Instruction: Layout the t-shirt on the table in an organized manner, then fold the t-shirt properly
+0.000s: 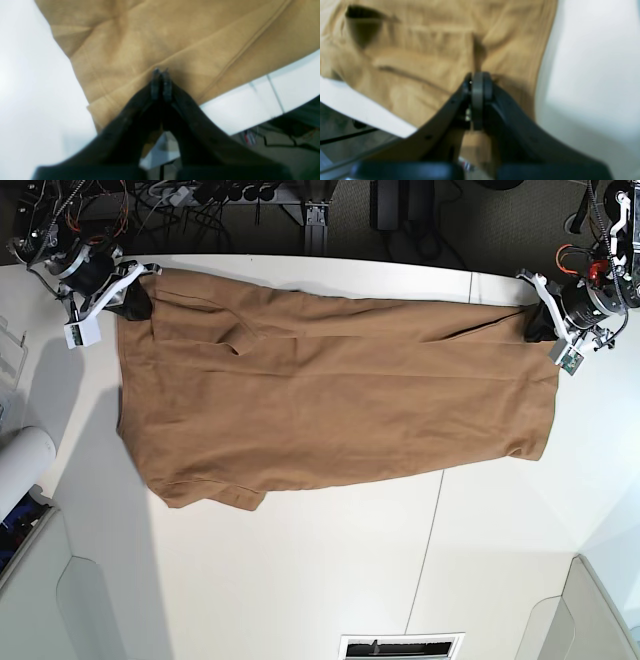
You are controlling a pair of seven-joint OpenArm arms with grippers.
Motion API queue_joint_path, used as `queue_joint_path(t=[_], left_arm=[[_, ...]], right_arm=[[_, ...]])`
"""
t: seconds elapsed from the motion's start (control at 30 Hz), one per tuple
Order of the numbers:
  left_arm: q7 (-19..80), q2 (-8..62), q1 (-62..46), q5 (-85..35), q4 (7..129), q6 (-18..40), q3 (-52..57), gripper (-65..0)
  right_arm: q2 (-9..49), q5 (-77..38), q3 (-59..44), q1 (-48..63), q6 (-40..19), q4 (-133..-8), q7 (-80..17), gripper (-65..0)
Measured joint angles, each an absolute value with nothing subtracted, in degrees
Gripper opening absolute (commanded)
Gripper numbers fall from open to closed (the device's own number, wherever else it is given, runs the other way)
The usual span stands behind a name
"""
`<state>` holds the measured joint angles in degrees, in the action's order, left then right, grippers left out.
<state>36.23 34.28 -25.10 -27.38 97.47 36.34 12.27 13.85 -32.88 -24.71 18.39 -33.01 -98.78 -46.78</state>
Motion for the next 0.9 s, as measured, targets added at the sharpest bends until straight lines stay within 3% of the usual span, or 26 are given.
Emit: queue_joint_path(t=[0.07,0.23,0.47,0.57,0.63,0.8,0.9], left_arm=[[36.29,34.26,-25.19,-31.18,97.49,39.35,12.25,-53.1],[36.53,34.11,-25.06,-38.33,99.09,39.53,13.21,-43.9],[35.29,34.17,-19.35,-41.04,100.18,39.48,22.11,-43.4],[34.81,35.14,-14.72,-41.52,97.89,39.92,21.54,-43.4],[34.39,35.44,-11.16,-41.58,93.36,40.12,20.84,-43.4],[34.24,36.03,-0.97,-41.63,75.92,39.57,18.26,-32.3],[33.98,35.86,6.15,-41.98,65.6,39.72,14.68,-31.8]], right_arm=[[13.85,-33.06,-24.73,17.43,-32.99,-98.78,-46.72,-65.0],[13.85,-32.95,-24.75,14.83,-33.01,-98.78,-45.36,-65.0],[13.8,-32.56,-24.93,8.86,-31.88,-98.89,-44.99,-65.0],[13.63,-30.63,-25.04,5.48,-30.61,-98.89,-43.16,-46.4],[13.67,-28.53,-25.08,2.79,-28.93,-98.7,-42.13,-40.6],[13.65,-23.77,-25.17,-4.49,-23.97,-93.6,-40.42,-40.3],[13.58,-21.54,-25.21,-8.47,-22.28,-86.32,-38.13,-40.1]])
